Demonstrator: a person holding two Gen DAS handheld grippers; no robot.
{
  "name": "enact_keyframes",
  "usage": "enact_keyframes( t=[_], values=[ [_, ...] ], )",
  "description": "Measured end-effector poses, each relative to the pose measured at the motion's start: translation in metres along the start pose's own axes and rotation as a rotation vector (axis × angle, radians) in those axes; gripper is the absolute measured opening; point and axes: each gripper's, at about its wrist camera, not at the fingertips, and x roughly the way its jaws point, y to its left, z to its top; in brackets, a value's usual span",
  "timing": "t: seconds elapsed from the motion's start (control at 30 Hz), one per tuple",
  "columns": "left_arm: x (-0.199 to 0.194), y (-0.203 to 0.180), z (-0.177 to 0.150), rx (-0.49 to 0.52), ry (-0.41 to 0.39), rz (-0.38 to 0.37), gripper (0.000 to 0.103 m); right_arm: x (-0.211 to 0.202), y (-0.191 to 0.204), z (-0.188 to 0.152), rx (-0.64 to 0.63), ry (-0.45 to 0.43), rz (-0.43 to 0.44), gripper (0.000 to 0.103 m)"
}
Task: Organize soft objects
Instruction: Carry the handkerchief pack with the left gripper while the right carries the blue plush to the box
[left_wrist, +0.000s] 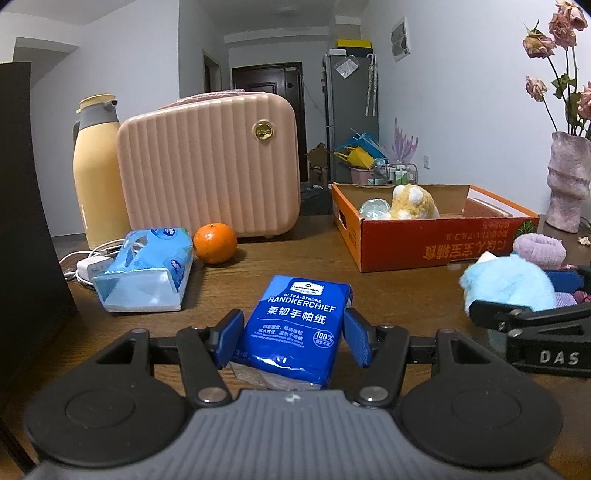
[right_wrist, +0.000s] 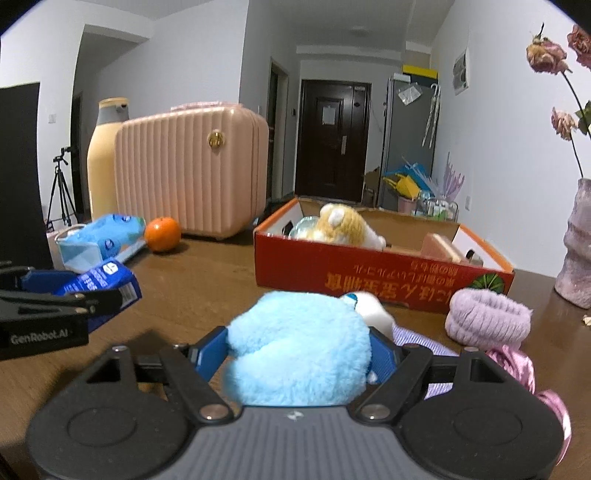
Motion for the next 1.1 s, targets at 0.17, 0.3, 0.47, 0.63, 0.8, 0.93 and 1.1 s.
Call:
enact_keyframes(
  t=[0.17, 0.3, 0.47, 0.63, 0.8, 0.93, 1.1],
  values=[
    [0.0, -0.001, 0.006, -0.031, -0.014, 0.003, 0.06, -0.007, -0.007, 0.009, 0.003, -0.035, -0.015, 0.078],
    [0.002, -0.009, 0.012, -0.039, -0.028, -0.001, 0.06, -0.009, -0.018, 0.016, 0.016, -0.053, -0.025, 0.078],
    [0.003, -0.022, 0.02, -0.047, -0.052, -0.011, 0.06, -0.011, -0.034, 0.024, 0.039, -0.077, -0.045, 0.078],
    [0.005, -0.035, 0.029, -0.061, -0.07, -0.02, 0.06, -0.011, -0.048, 0.032, 0.055, -0.095, -0.061, 0.078],
    [0.008, -0.048, 0.037, -0.085, -0.079, -0.026, 0.06, -0.01, -0.064, 0.04, 0.074, -0.114, -0.081, 0.078],
    [0.011, -0.059, 0.044, -0.111, -0.09, -0.035, 0.06, -0.011, -0.077, 0.046, 0.088, -0.134, -0.101, 0.078],
    [0.014, -0.076, 0.052, -0.124, -0.108, -0.043, 0.06, -0.01, -0.09, 0.052, 0.101, -0.143, -0.11, 0.078]
  ],
)
